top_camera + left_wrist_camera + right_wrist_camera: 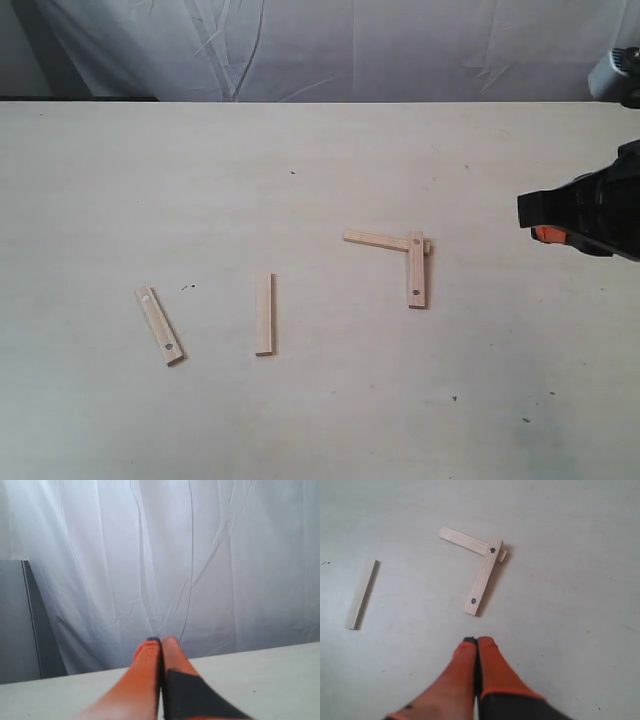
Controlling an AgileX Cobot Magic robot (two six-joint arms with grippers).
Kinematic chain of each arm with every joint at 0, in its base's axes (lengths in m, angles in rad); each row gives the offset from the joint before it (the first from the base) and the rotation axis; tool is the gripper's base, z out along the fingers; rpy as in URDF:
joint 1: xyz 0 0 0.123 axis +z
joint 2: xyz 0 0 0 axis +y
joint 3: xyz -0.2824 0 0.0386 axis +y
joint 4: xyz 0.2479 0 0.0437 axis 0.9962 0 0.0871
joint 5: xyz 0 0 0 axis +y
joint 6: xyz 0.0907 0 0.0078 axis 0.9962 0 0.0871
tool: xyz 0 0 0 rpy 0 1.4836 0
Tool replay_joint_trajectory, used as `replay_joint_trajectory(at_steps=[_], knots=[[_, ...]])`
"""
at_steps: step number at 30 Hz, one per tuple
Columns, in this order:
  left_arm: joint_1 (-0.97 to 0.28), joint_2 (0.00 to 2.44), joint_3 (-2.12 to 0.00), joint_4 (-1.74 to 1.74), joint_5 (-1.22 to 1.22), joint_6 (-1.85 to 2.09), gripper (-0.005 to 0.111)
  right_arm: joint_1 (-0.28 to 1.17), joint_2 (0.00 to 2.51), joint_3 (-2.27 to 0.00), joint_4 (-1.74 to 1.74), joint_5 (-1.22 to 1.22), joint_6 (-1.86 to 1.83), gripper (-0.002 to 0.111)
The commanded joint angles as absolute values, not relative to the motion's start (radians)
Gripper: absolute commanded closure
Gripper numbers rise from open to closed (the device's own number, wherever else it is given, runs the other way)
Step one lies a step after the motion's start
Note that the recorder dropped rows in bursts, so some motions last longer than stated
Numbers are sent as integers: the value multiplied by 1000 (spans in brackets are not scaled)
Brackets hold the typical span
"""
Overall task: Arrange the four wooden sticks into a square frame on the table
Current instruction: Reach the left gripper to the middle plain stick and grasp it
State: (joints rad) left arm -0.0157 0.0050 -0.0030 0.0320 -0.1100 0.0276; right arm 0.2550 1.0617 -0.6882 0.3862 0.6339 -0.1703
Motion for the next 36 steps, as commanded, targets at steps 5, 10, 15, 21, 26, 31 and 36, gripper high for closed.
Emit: replay_joint_trajectory(at_steps=[5, 10, 15, 21, 26, 31, 36], knots=[[-22, 0, 0, -153, -188, 0, 107, 210, 998, -644, 419, 728, -186, 109], [-22, 108, -124, -192, -68, 0, 107, 185, 918, -516, 451, 694, -185, 109], [-22, 402, -367, -175, 226, 27, 107, 185, 877, -527, 464, 683, -190, 109], [-22, 779, -655, -220, 538, 150, 107, 185, 877, -565, 452, 660, -190, 109], [-60, 1060, -756, -466, 620, 318, 107, 185, 877, -563, 463, 602, -192, 109], [-219, 1301, -769, -486, 553, 315, 107, 188, 877, -563, 460, 596, -192, 109], [-388, 1489, -778, -474, 387, 210, 107, 188, 877, -561, 453, 603, -192, 109]])
